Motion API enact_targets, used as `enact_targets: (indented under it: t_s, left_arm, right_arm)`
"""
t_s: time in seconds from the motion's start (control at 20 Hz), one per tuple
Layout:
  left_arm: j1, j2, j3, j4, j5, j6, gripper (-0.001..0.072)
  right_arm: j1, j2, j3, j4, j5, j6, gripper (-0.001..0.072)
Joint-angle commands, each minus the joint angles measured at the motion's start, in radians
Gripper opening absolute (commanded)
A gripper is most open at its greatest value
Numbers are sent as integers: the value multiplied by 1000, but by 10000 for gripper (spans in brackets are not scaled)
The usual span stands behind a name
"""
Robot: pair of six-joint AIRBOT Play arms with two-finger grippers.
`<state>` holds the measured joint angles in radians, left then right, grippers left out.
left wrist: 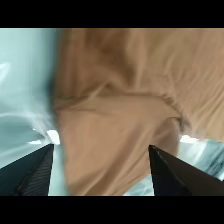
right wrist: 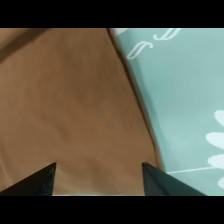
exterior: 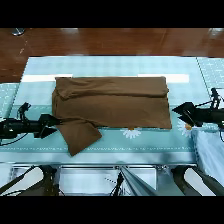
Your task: Fold the shirts.
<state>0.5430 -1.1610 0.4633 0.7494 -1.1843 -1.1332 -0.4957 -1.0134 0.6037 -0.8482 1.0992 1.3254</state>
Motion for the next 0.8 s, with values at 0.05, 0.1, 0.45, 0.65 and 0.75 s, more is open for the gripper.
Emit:
enact_targets:
  t_s: [0.05, 0.1, 0.45, 0.65, 0.75]
  left_arm:
    - [-147, 0, -43, -115, 148, 48, 704]
    - [-185, -1, -43, -113, 161, 50, 703]
    - [-152, -5, 27, -36, -10, 130, 20]
    - [-140, -4, 27, -39, 4, 130, 20]
    - [-140, -4, 27, -39, 5, 130, 20]
  right_arm:
    - [-11, 14, -22, 61, 9, -25, 620]
    - [-11, 14, -22, 61, 7, -25, 620]
    - [-254, 13, -1, -61, 55, -15, 619]
    - [-271, 13, -63, -208, 123, 49, 619]
    - [-255, 13, -128, -147, 113, 31, 619]
